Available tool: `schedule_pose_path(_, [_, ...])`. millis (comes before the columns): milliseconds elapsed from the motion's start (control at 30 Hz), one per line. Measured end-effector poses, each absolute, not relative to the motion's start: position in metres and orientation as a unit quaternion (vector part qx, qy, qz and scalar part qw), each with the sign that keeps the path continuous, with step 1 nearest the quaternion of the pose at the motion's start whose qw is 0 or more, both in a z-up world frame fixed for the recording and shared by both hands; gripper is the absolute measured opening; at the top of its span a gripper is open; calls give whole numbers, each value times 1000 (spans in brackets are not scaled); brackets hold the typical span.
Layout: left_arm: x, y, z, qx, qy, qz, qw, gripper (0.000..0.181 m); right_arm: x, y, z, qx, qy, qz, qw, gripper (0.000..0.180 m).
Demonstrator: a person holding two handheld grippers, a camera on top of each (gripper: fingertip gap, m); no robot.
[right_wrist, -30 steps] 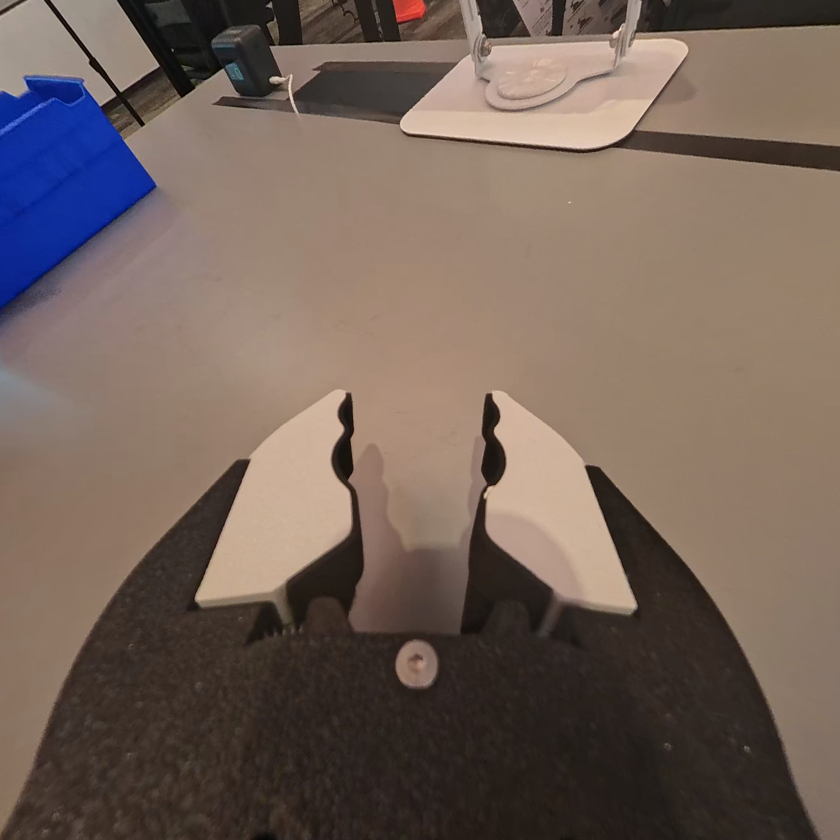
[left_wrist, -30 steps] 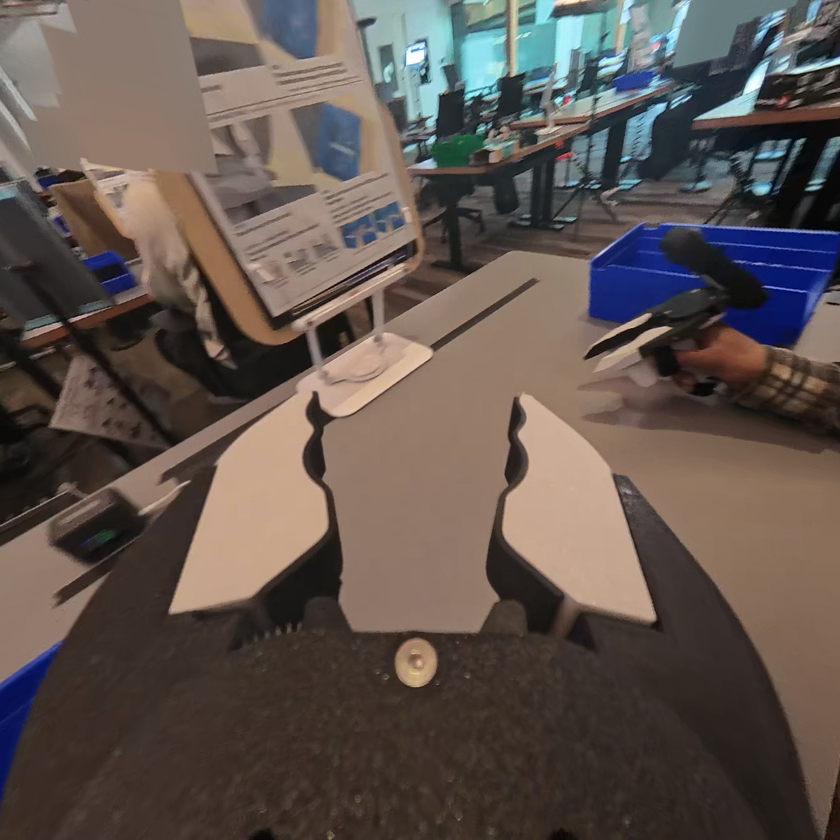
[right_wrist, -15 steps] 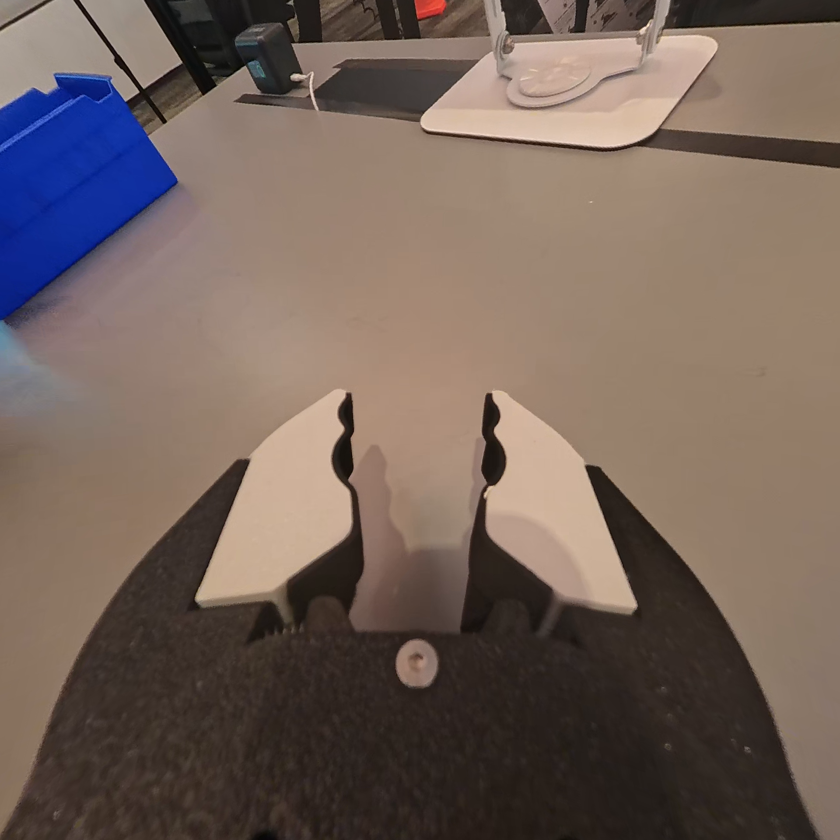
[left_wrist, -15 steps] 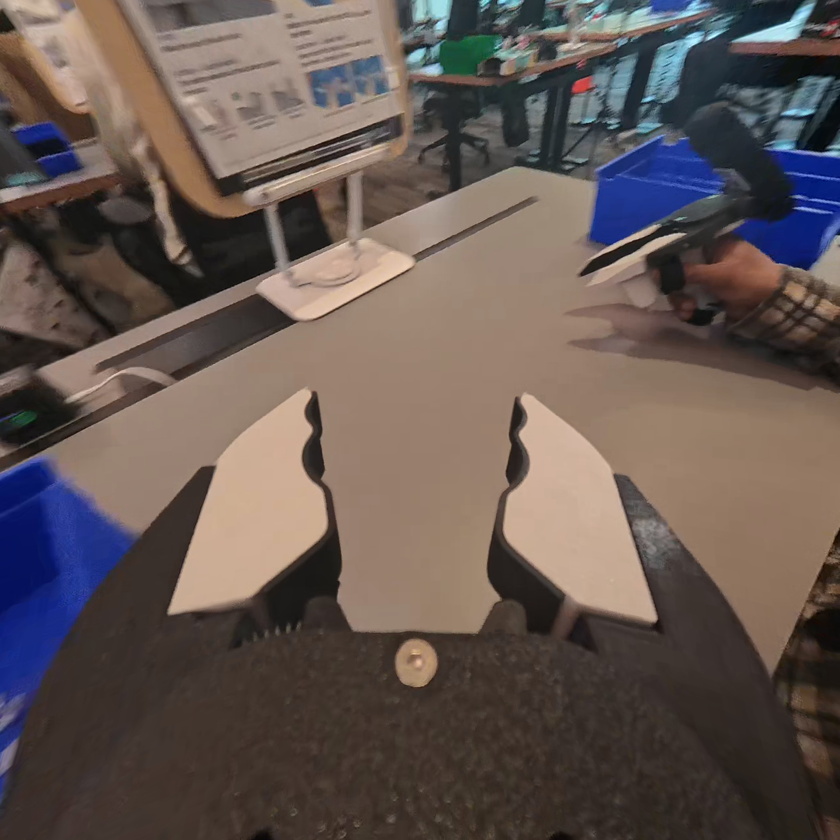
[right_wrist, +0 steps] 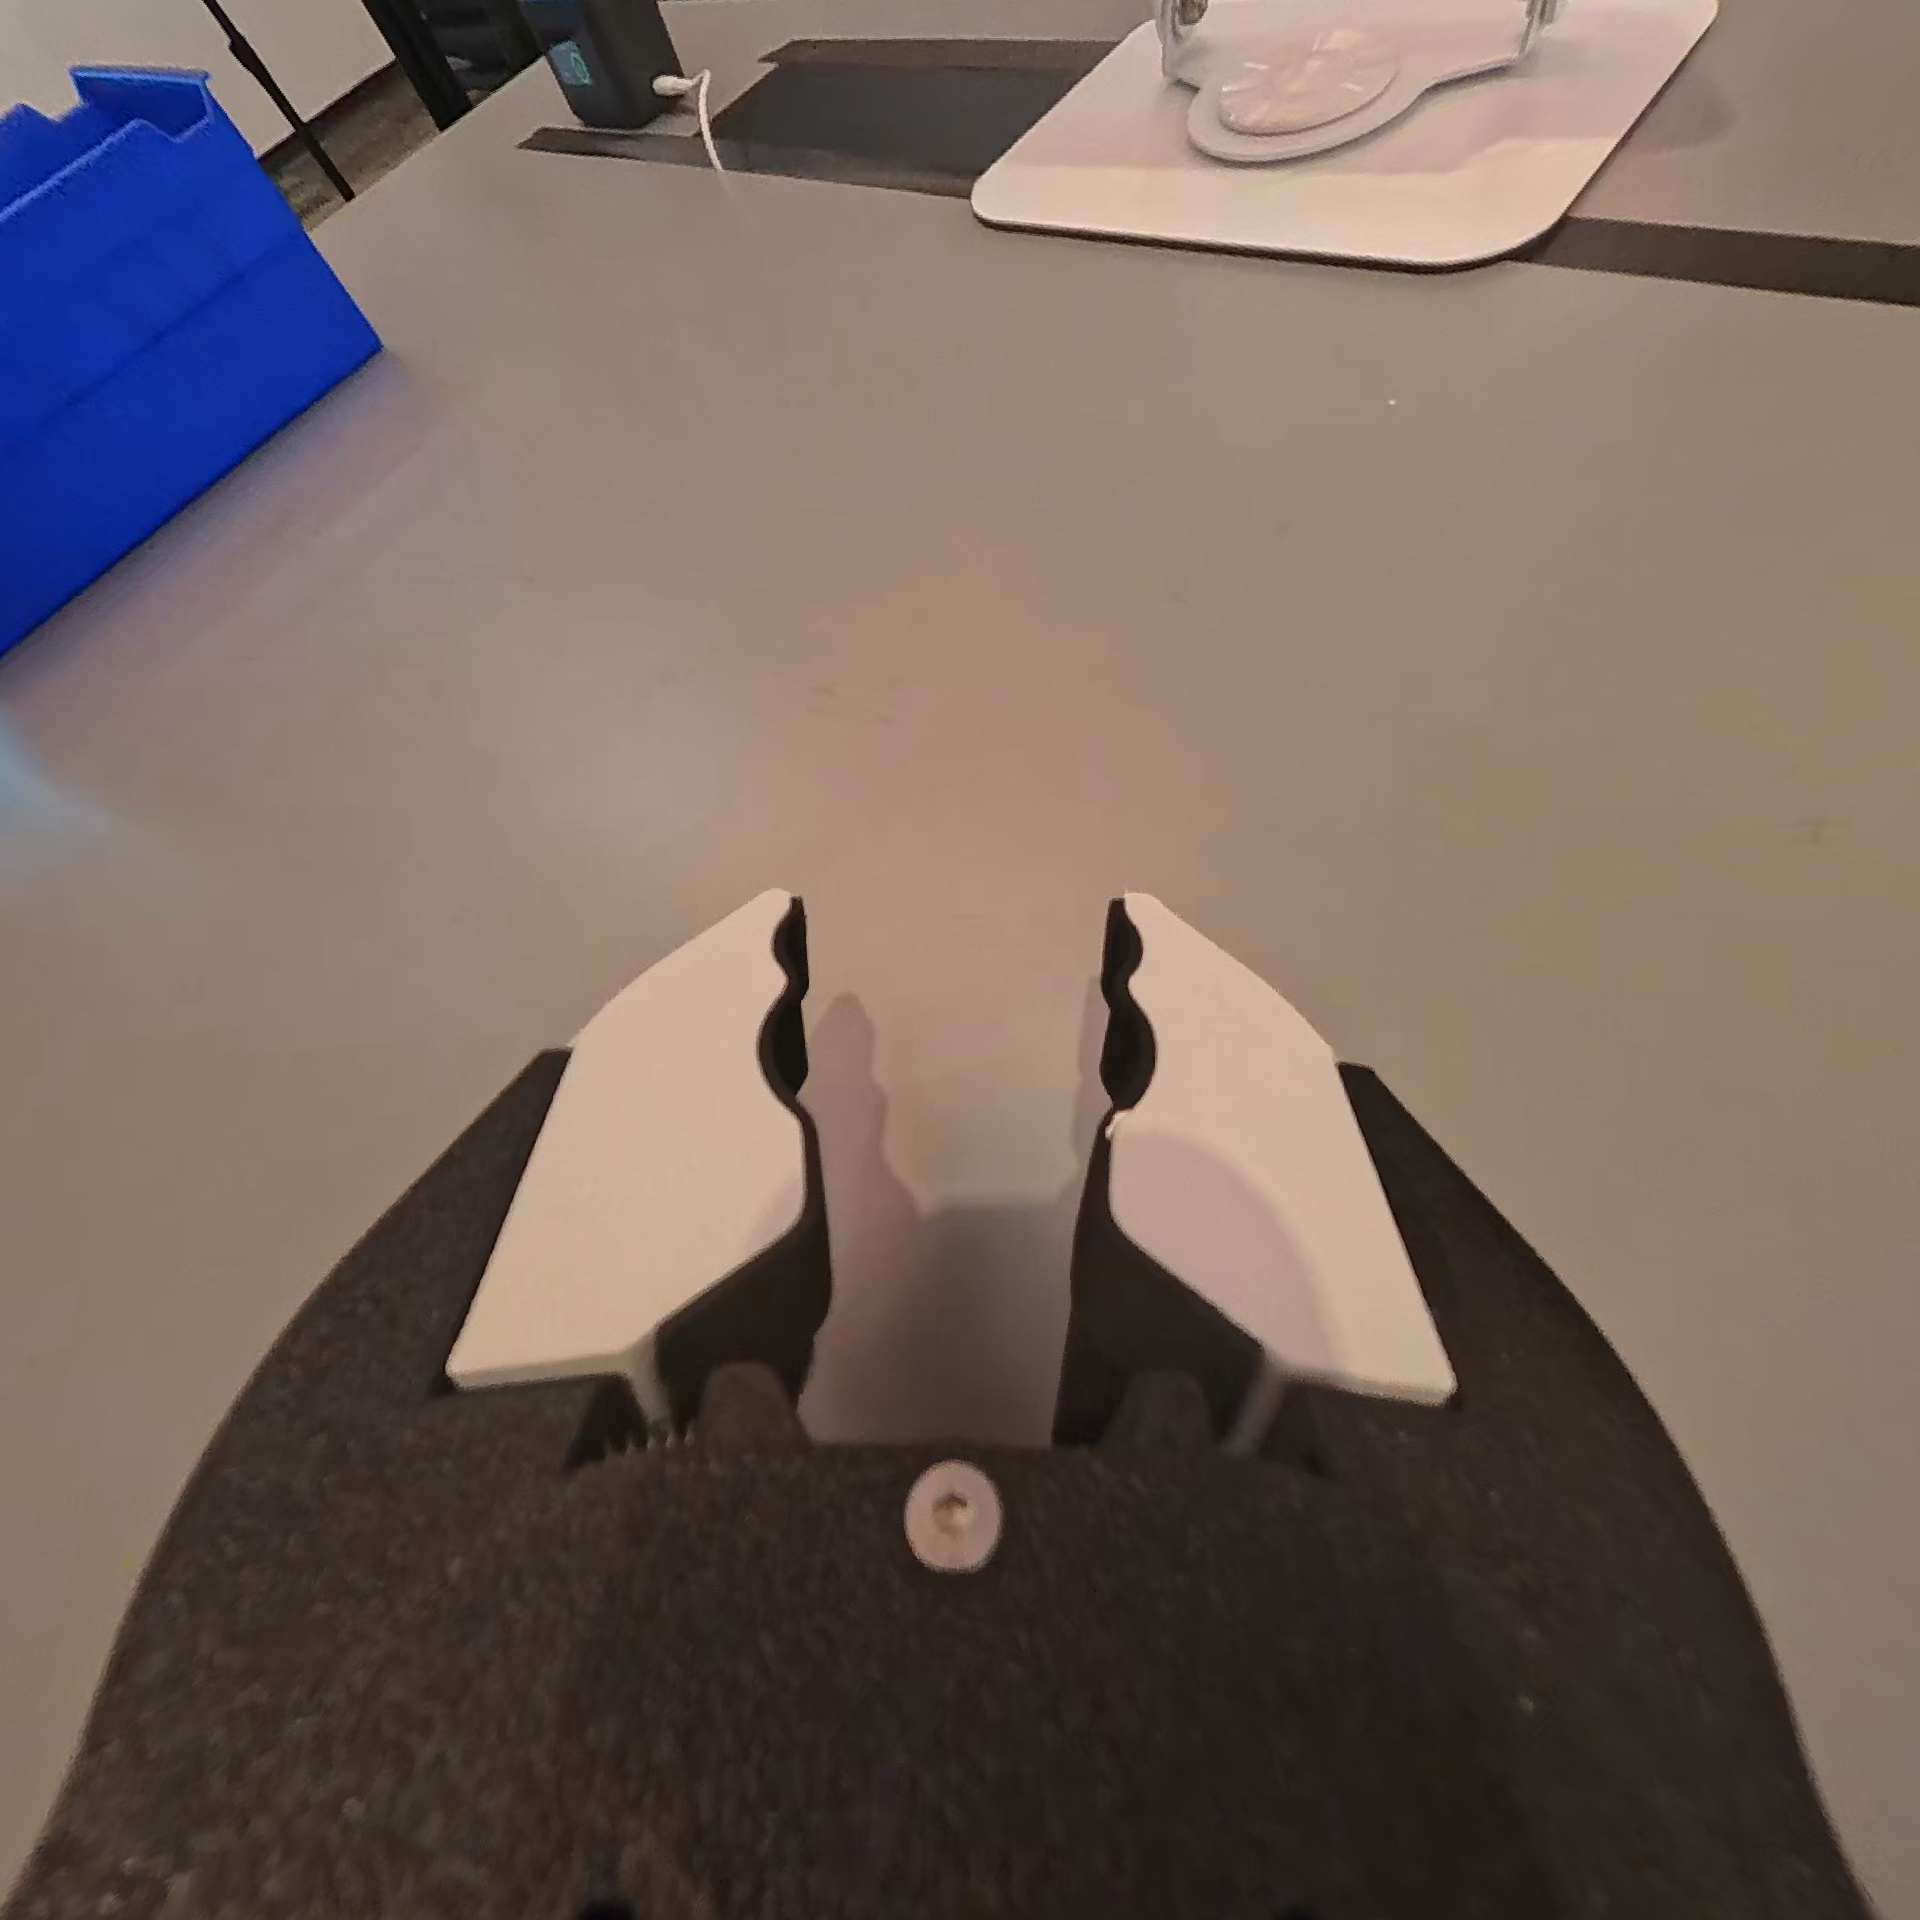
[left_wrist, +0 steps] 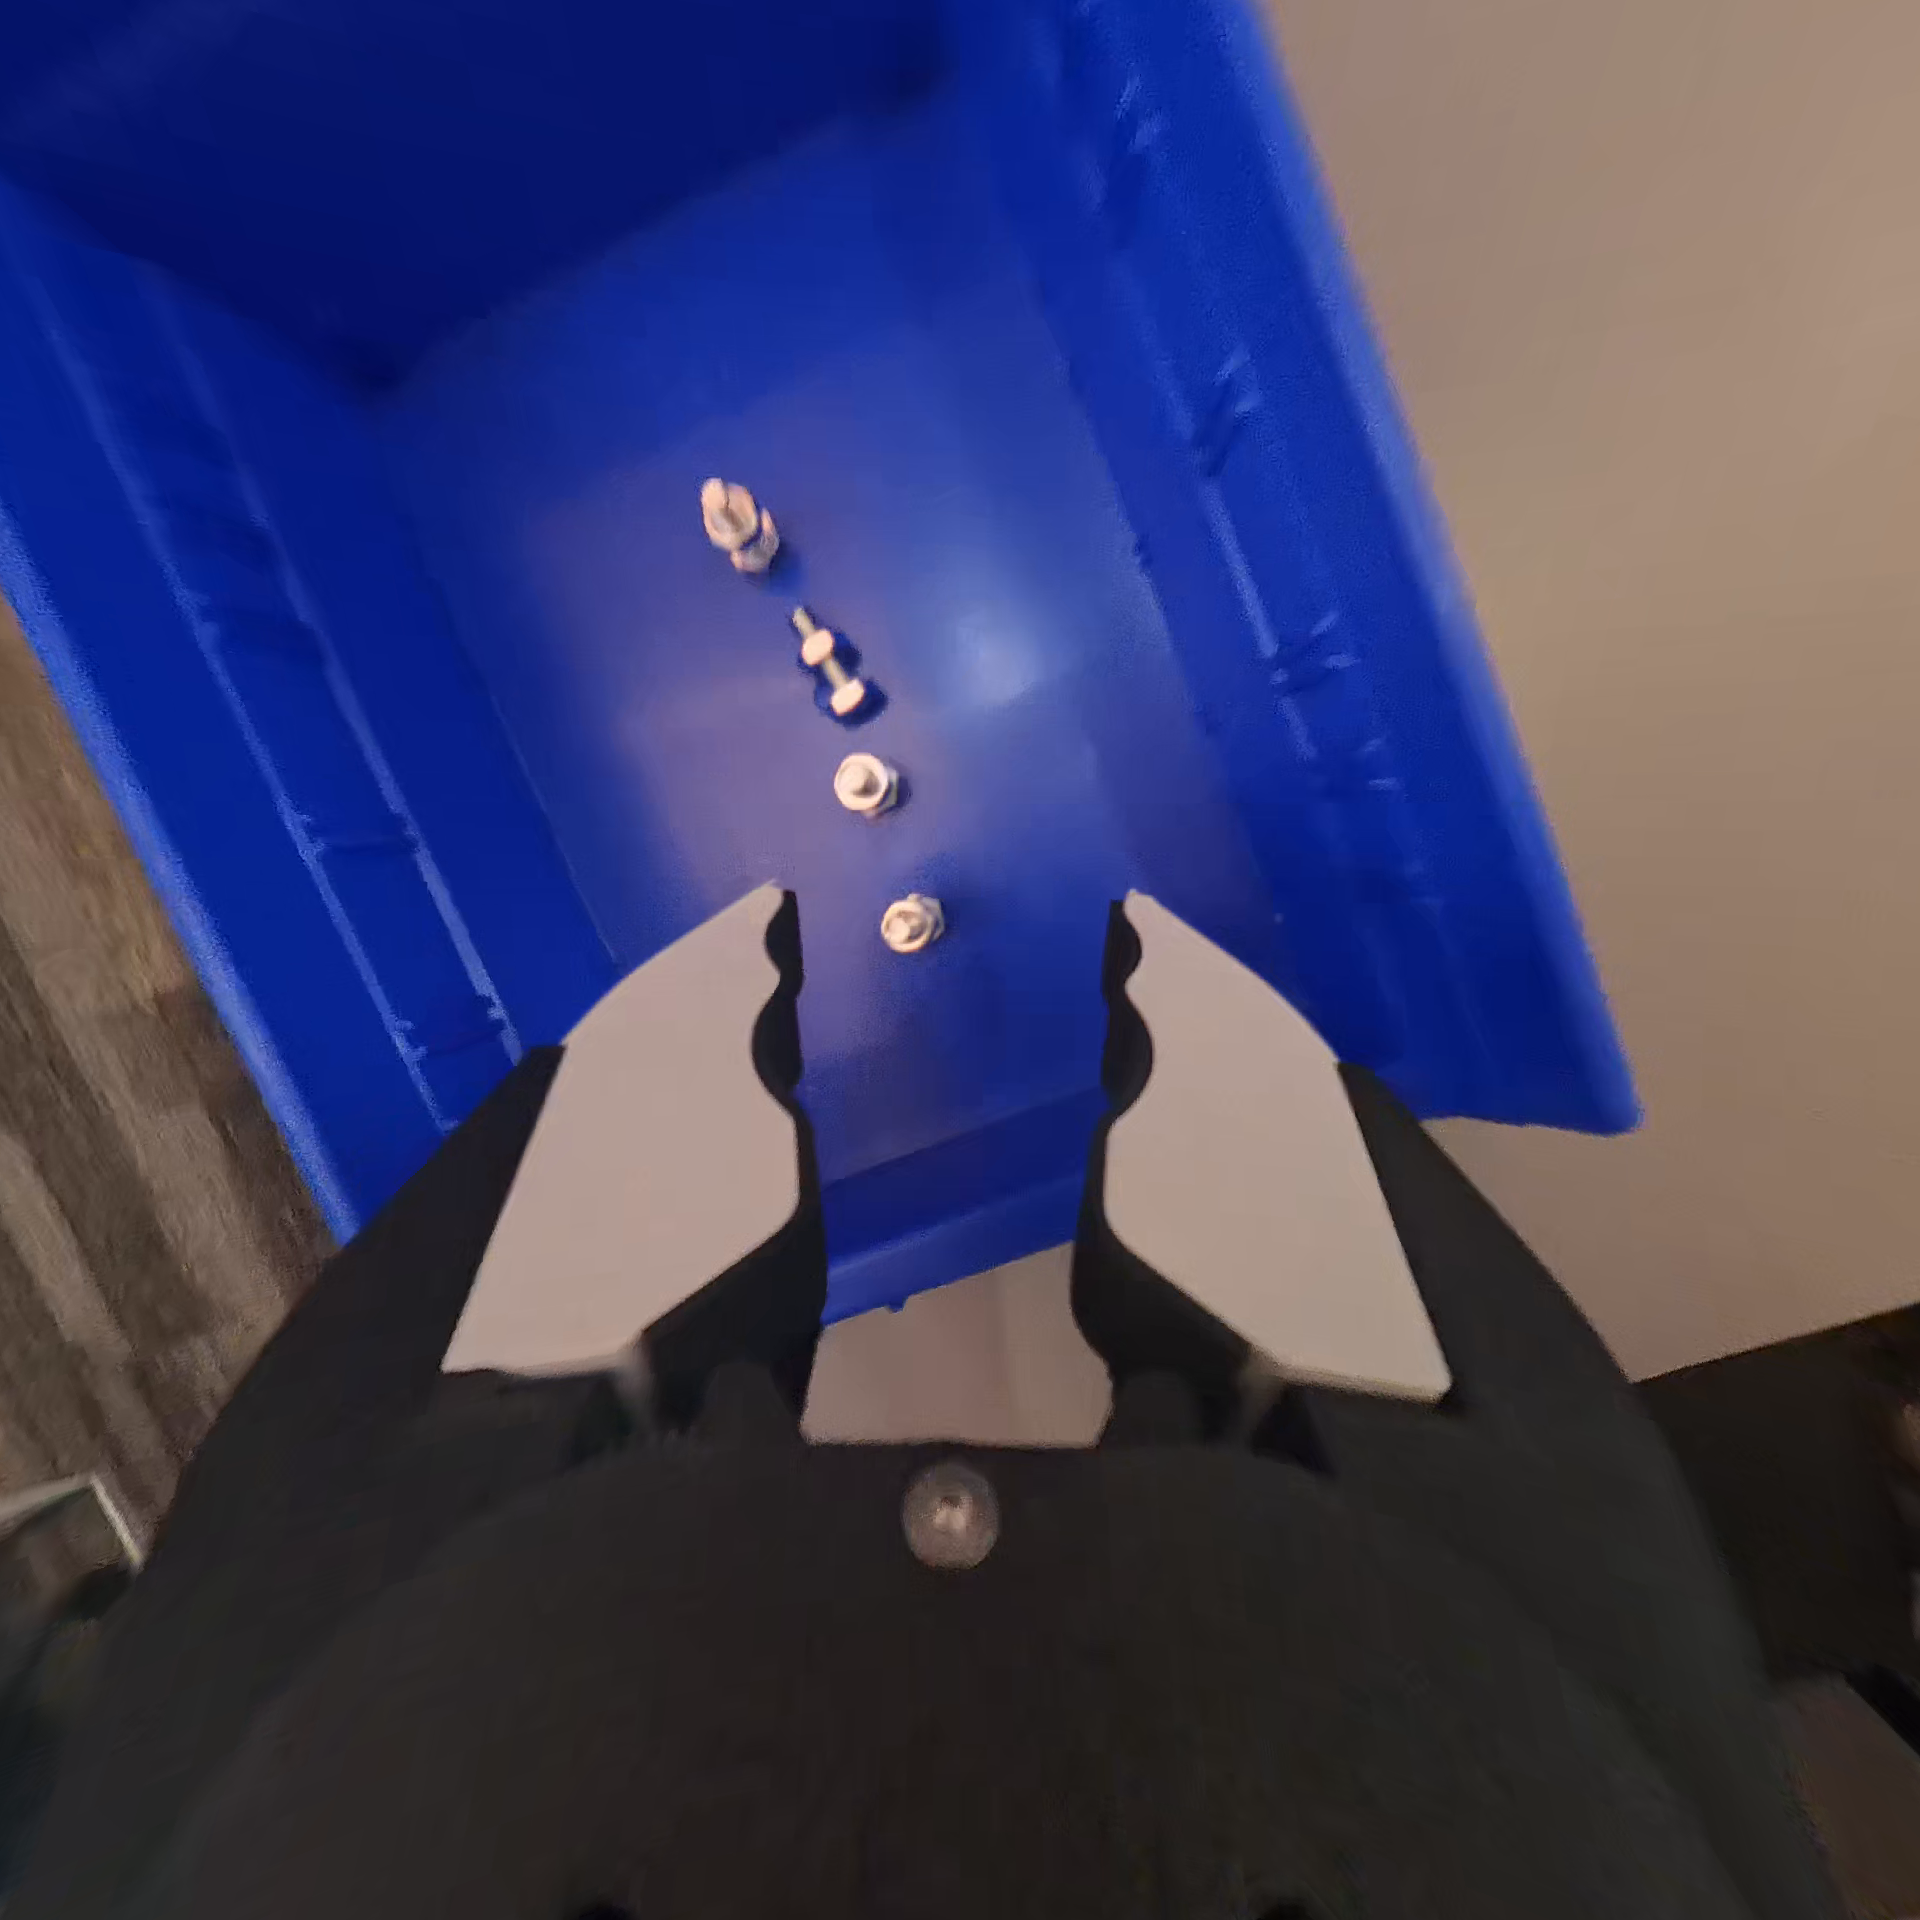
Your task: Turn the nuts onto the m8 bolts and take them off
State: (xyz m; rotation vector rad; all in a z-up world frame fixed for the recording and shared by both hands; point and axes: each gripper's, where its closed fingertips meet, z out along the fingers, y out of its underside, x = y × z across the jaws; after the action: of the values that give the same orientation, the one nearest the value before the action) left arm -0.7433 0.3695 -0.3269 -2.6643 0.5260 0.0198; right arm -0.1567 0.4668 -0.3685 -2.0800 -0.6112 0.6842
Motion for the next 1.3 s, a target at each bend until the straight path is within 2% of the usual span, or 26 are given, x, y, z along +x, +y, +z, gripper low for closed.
schedule_pose_path(133, [-759, 368, -357, -979, 149, -1, 137, 49, -154, 468, -369, -831, -239, 273, 422, 54])
schedule_pose_path(300, [-763, 365, -379, -988, 126, -8, 91, 45, -153, 469, -368, -831, -238, 272, 423, 54])
schedule_pose_path(633, [-763, 366, -395, -990, 122, -13, 65, 16, -152, 469, -369, -831, -236, 274, 422, 54])
schedule_pose_path(767, [-762, 370, -379, -989, 121, -15, 86, 16, -151, 469, -368, -830, -233, 276, 424, 54])
schedule_pose_path(900, [-748, 383, -318, -979, 126, -26, 156, 16, -153, 468, -368, -829, -235, 282, 422, 54])
schedule_pose_path(1000, [-700, 397, -261, -959, 171, -57, 218, 16, -158, 465, -364, -821, -244, 294, 424, 54])
schedule_pose_path(1100, [-620, 409, -227, -930, 254, -92, 247, 15, -162, 463, -357, -806, -258, 303, 439, 54])
schedule_pose_path(1300, [-433, 424, -239, -839, 456, -161, 248, 15, -176, 454, -337, -736, -330, 328, 491, 59])
